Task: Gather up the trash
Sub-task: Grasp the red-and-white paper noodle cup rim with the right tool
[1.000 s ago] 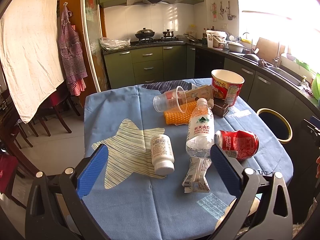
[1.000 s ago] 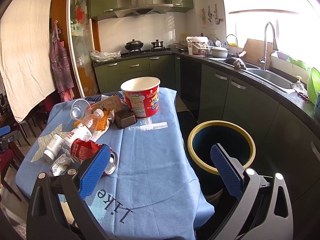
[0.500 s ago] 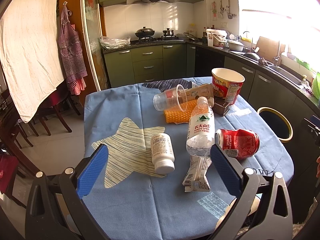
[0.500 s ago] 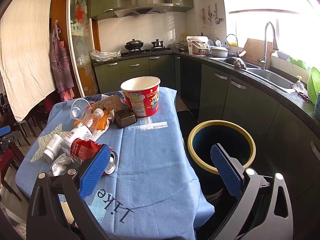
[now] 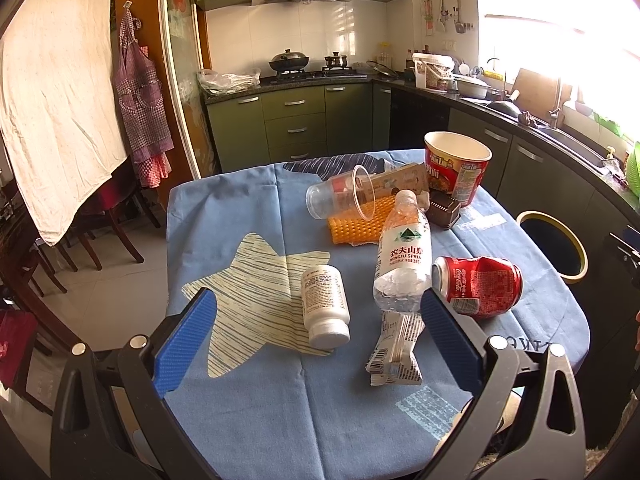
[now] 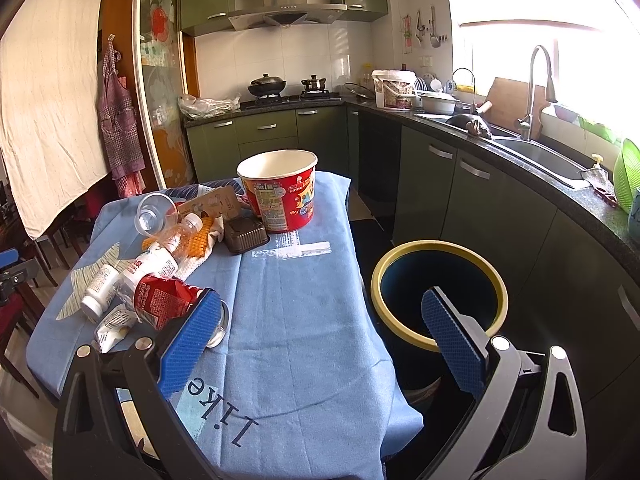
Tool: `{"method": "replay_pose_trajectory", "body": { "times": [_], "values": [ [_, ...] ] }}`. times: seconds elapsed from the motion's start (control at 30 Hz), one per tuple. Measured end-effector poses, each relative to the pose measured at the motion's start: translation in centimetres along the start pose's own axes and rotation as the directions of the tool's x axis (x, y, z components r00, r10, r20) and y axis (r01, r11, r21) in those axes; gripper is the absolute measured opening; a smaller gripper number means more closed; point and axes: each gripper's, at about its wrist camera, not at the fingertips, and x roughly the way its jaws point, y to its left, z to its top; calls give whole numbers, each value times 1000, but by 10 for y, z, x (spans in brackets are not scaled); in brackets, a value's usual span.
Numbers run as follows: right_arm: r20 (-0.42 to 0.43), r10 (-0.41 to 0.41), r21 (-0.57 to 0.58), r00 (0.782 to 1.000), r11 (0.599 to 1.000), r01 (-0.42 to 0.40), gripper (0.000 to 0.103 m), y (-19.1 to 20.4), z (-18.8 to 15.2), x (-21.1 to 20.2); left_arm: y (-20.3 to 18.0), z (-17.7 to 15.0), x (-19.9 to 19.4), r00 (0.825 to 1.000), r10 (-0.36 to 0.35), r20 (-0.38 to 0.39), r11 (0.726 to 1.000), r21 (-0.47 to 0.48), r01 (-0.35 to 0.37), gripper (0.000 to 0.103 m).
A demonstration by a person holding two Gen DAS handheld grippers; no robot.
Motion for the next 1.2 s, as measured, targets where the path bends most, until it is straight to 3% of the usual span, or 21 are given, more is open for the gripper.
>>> {"method": "replay_pose_trajectory", "body": {
  "times": [0.13,0.27,0.4,0.6,0.7,0.77,0.87,1.03,1.17,1.2],
  "values": [
    [-45,46,2,998,999,-46,99,-5,35,14,0,14,12,1000,-12,-9,1000,14,12,97],
    [-139,128,15,982,992,-127,99,-6,87,46,2,40,35,999,-21,-29,999,28,22,97],
    [-211,101,-13,972,994,-106,99,-2,139,89,5,64,57,995,-76,-66,997,-1,76,97],
    [-372,139,67,918,990,-123,98,-6,195,185,-5,91,91,992,-72,-100,997,19,75,97],
    [-450,99,72,887,995,-74,84,-6,210,238,-9,98,109,988,-90,-124,995,22,93,97],
    [-509,91,88,856,995,-54,66,-9,214,273,-10,100,119,986,-99,-132,994,25,103,97],
    [-587,91,105,804,994,-36,53,-9,212,314,-9,102,130,984,-108,-143,993,23,112,97],
    [-631,38,68,775,998,6,26,-7,208,348,2,98,140,983,-105,-150,994,16,109,97],
    [-644,12,55,765,998,31,25,-5,203,356,12,95,144,983,-106,-153,994,-6,106,97],
    [-646,3,51,764,998,39,21,-4,202,357,13,95,144,983,-110,-149,994,-7,111,97]
  ]
}}
